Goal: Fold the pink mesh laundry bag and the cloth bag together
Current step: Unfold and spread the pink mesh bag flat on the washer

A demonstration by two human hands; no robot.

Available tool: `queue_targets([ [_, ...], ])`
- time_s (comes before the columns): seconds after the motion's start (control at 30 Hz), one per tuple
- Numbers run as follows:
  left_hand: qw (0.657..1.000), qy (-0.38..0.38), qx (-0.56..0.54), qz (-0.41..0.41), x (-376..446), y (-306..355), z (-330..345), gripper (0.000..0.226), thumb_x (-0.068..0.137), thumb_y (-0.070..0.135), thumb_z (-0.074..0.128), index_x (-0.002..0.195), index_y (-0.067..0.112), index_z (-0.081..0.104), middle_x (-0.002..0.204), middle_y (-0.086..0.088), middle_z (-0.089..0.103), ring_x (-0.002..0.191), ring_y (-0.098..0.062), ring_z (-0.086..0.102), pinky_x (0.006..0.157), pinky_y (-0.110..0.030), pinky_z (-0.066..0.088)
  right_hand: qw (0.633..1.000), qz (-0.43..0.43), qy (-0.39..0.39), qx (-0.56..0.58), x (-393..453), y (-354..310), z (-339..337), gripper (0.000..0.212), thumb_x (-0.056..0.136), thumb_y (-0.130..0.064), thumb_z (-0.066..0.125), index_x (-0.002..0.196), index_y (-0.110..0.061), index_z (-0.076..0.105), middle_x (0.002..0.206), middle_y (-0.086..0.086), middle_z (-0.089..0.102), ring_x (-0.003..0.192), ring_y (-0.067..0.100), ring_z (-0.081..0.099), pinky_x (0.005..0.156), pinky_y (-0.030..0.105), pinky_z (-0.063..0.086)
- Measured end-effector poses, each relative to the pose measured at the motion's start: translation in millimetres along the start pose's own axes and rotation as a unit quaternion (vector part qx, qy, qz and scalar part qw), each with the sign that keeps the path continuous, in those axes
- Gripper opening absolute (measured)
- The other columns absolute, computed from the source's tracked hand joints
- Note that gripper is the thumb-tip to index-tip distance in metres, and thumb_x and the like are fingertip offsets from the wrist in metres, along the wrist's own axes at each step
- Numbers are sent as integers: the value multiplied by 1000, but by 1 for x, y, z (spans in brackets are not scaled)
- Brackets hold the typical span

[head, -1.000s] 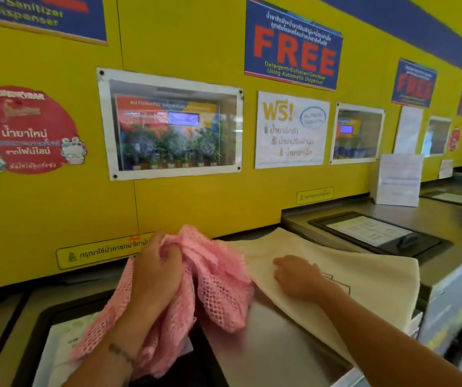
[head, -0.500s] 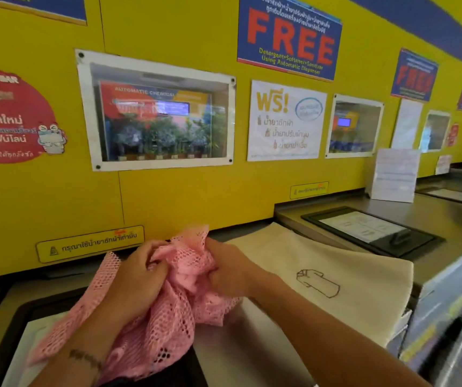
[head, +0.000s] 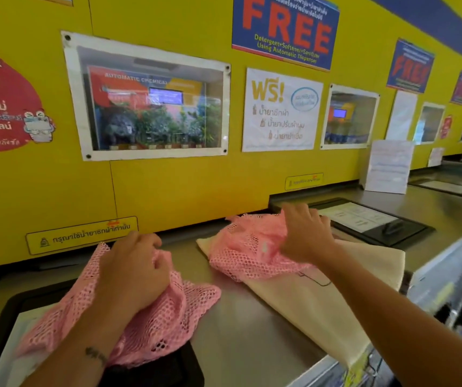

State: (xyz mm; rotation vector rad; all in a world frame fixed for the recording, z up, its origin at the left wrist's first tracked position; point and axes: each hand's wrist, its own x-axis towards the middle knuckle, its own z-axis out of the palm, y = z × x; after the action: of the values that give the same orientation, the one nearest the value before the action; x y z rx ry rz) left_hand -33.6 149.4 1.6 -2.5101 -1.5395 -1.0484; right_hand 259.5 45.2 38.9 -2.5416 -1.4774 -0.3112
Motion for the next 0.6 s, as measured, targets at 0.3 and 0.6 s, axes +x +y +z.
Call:
queue_targets([
  [0.3, 989, -16, -149, 18, -4, -4, -3, 26, 89, 6, 56, 99, 27, 67, 104, 7, 69, 92, -9, 60, 78, -23, 45, 986, -86, -139, 27, -6, 4, 53, 54, 91, -55, 36, 142, -37, 41, 155, 8, 35, 145, 34, 24, 114, 66, 21],
  [0.6, 959, 40, -280, -1, 9, 3, -53, 16, 93, 18, 60, 101, 31, 64, 111, 8, 65, 98, -3, 60, 78, -16, 43, 955, -164, -57, 240, -34, -72, -7, 55, 88, -49, 52, 140, -32, 48, 148, -3, 47, 135, 22, 43, 110, 51, 36],
])
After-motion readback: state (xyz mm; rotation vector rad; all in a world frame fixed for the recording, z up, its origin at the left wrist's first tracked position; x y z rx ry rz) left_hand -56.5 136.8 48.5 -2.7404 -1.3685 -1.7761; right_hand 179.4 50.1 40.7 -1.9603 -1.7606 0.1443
